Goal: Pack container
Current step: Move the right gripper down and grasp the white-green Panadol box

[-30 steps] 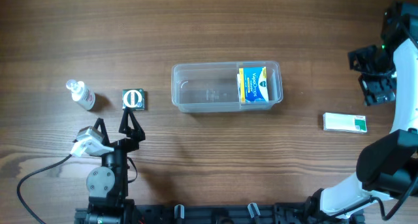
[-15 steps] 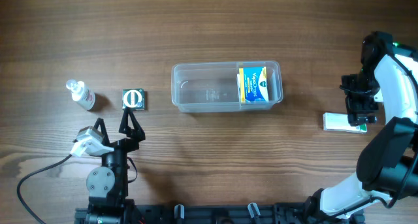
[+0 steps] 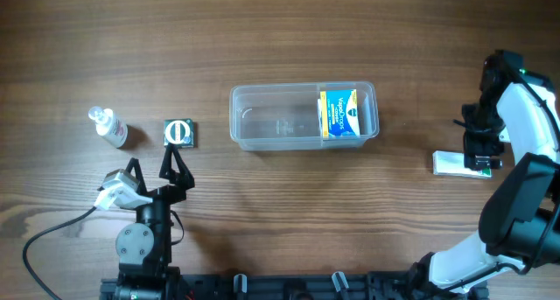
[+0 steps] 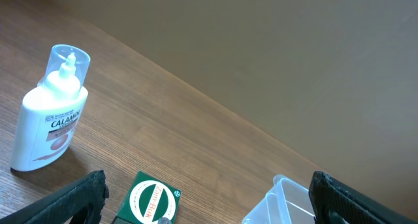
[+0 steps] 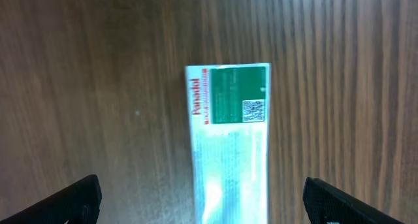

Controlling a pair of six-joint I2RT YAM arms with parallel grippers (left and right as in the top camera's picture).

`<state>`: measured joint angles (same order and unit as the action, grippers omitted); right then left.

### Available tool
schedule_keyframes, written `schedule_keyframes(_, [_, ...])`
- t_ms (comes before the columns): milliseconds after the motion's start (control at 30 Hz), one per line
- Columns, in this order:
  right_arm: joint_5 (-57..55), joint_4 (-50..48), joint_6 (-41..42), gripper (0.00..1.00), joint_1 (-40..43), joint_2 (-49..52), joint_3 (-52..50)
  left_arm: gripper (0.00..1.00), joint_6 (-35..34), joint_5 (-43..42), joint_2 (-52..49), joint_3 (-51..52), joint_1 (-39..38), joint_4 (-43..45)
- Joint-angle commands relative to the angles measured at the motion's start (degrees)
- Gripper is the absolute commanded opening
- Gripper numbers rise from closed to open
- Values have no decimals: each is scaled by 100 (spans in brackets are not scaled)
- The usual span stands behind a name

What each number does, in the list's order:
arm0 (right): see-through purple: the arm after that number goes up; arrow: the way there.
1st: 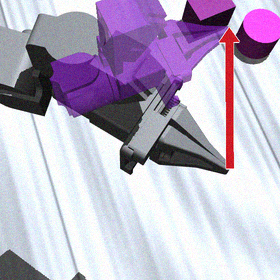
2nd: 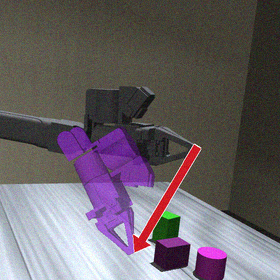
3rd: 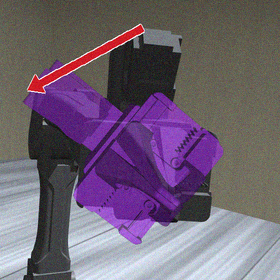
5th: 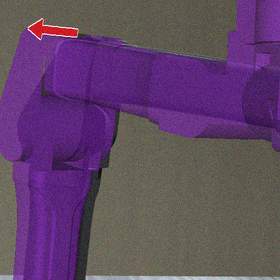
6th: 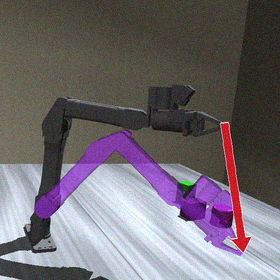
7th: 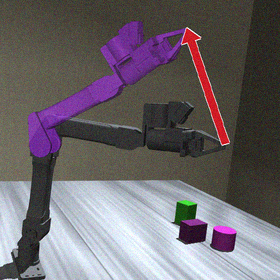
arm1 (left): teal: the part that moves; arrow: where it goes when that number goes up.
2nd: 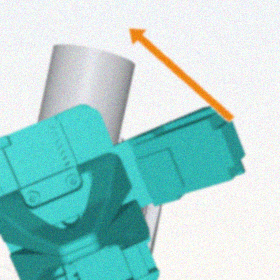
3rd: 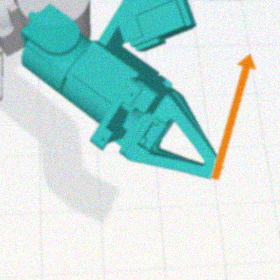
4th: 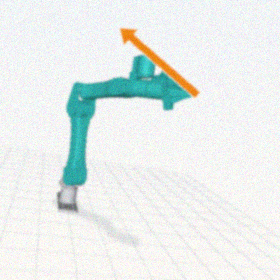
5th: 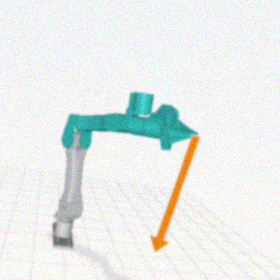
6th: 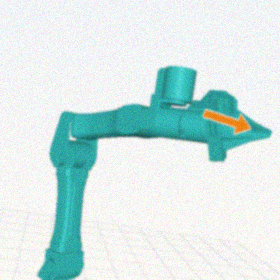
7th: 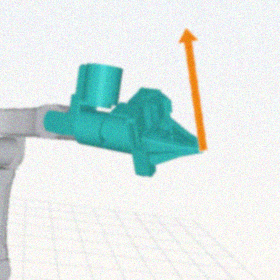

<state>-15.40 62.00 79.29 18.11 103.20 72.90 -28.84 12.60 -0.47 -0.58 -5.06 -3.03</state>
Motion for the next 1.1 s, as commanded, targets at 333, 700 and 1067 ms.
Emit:
schedule_keyframes(333, [42, -684, -483, 100, 319, -44, -614, 100, 26, 33, 31, 26, 46, 0])
schedule_keyframes(700, [216, -1292, -629, 100, 319, -42, -1220, 100, 26, 35, 31, 26, 46, 0])
schedule_keyframes(1067, [442, -1917, -726, 81, 319, -42, -1530, 100, 28, 35, 31, 26, 46, 0])
